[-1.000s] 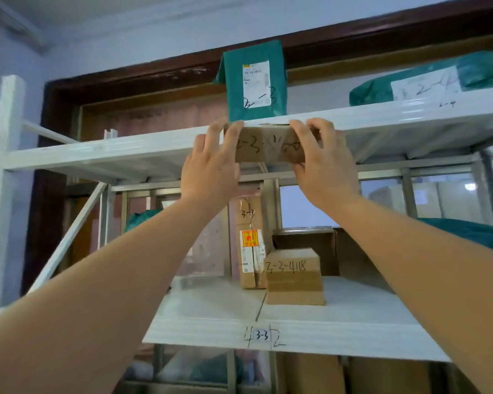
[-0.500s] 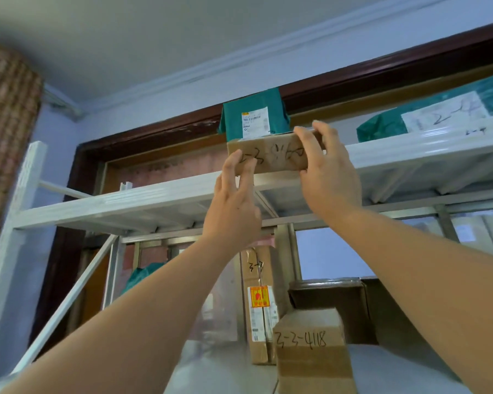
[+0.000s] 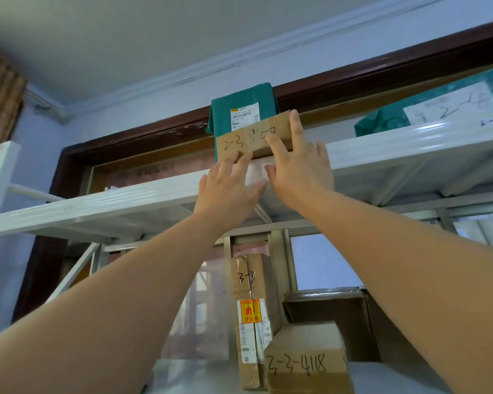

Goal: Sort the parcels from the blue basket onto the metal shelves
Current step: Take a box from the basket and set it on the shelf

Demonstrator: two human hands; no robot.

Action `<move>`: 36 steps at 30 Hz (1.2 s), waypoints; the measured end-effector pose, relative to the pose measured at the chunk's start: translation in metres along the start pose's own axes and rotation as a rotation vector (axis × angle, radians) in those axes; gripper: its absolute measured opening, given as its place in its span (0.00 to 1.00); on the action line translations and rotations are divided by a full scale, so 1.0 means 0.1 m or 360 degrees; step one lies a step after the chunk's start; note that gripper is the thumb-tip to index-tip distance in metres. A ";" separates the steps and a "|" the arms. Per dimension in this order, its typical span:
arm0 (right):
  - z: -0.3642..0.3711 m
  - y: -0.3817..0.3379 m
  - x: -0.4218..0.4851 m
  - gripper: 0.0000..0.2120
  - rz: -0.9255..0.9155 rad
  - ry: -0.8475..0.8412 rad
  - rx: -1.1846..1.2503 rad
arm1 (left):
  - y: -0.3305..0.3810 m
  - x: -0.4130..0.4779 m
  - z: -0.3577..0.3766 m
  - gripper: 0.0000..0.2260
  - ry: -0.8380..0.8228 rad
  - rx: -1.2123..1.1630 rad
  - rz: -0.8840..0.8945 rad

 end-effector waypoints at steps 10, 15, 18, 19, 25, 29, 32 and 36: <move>0.21 0.15 0.01 0.24 -0.0016 0.0026 -0.0274 | -0.15 0.20 0.24 0.25 0.0134 0.0037 -0.0117; 0.26 0.14 0.01 0.24 0.0016 0.0073 -0.0345 | -0.15 0.29 0.25 0.19 0.0286 -0.0046 -0.0214; 0.29 0.14 0.02 0.25 0.0056 0.0079 -0.0375 | -0.15 0.30 0.27 0.17 0.0325 -0.0071 -0.0211; 0.29 0.14 0.02 0.25 0.0055 0.0083 -0.0387 | -0.15 0.29 0.26 0.17 0.0329 -0.0072 -0.0212; 0.27 0.10 -0.02 0.25 0.0089 0.0087 -0.0392 | -0.06 0.45 0.14 0.08 0.0196 0.0100 -0.0167; 0.25 0.09 -0.02 0.24 0.0112 0.0035 -0.0412 | -0.08 0.50 0.20 0.12 0.0127 0.0165 -0.0203; 0.26 0.06 -0.04 0.25 0.0166 -0.0020 -0.0371 | -0.08 0.38 0.17 0.12 0.0124 0.0150 -0.0253; 0.25 0.02 -0.12 0.26 0.0191 -0.0119 -0.0335 | -0.05 0.17 0.15 0.22 0.0032 0.0182 -0.0230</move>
Point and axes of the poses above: each hand's wrist, its own x-axis towards the middle knuckle, its own z-axis out of the palm, y = z × x, the point moved 9 cm from there along x, towards the middle knuckle, and after that the axes turned 10 degrees about y, right-handed, at the moved point
